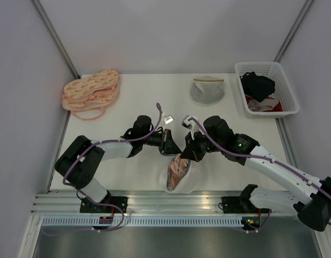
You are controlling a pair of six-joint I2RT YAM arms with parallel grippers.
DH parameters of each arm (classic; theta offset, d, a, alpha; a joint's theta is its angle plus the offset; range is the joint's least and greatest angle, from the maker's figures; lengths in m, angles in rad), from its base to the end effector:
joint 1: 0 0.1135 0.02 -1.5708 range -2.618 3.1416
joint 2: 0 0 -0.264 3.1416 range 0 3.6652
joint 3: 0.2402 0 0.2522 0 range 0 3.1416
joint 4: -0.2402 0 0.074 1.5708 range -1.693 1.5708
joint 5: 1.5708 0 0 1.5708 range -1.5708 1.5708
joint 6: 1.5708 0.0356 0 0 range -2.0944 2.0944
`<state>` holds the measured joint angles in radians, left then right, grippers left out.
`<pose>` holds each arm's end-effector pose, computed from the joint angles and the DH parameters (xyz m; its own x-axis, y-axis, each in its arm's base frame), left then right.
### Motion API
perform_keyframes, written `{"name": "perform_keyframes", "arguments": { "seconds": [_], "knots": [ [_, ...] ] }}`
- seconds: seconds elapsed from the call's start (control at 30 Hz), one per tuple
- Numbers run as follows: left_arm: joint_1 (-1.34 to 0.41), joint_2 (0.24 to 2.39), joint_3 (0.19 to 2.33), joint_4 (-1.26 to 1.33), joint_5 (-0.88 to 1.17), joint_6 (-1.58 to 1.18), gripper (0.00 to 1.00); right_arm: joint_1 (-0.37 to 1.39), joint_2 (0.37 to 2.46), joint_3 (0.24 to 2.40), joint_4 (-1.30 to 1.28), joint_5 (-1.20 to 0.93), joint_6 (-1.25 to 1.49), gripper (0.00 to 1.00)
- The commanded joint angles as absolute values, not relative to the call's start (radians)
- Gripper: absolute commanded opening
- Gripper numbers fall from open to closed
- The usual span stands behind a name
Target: Unzip the laundry bag and remove the bra
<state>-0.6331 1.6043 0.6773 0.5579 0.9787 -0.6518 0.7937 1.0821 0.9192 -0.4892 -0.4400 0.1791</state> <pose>0.2336 -0.2081 0.1836 -0.8100 0.1745 -0.5599 0.5821 0.1232 -0.8038 0.1518 0.1760 0.3016 -0.5759 -0.3557 -0.7361 -0.7925 0.4639 0.3959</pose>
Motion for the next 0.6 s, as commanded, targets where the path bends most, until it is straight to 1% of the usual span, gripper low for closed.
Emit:
{"name": "perform_keyframes", "arguments": {
  "seconds": [0.0, 0.13, 0.23, 0.27, 0.37, 0.47, 0.57],
  "knots": [
    [-0.638, 1.603, 0.698, 0.537, 0.968, -0.615, 0.02, 0.795, 1.063, 0.953, -0.486, -0.336, 0.178, 0.01],
    [-0.644, 1.583, 0.660, 0.514, 0.904, -0.615, 0.02, 0.795, 1.022, 0.962, -0.497, -0.220, 0.213, 0.01],
    [-0.663, 1.559, 0.617, 0.509, 0.845, -0.623, 0.02, 0.795, 0.971, 0.979, -0.514, -0.039, 0.250, 0.00],
    [-0.682, 1.543, 0.605, 0.508, 0.824, -0.627, 0.02, 0.795, 0.963, 0.985, -0.523, 0.057, 0.273, 0.00],
    [-0.744, 1.519, 0.562, 0.503, 0.744, -0.634, 0.02, 0.793, 0.940, 1.003, -0.541, 0.205, 0.310, 0.00],
    [-0.794, 1.485, 0.531, 0.495, 0.661, -0.650, 0.02, 0.793, 0.931, 1.003, -0.538, 0.239, 0.318, 0.00],
    [-0.821, 1.456, 0.485, 0.572, 0.623, -0.712, 0.02, 0.793, 0.954, 1.006, -0.548, 0.245, 0.318, 0.00]
  ]
}}
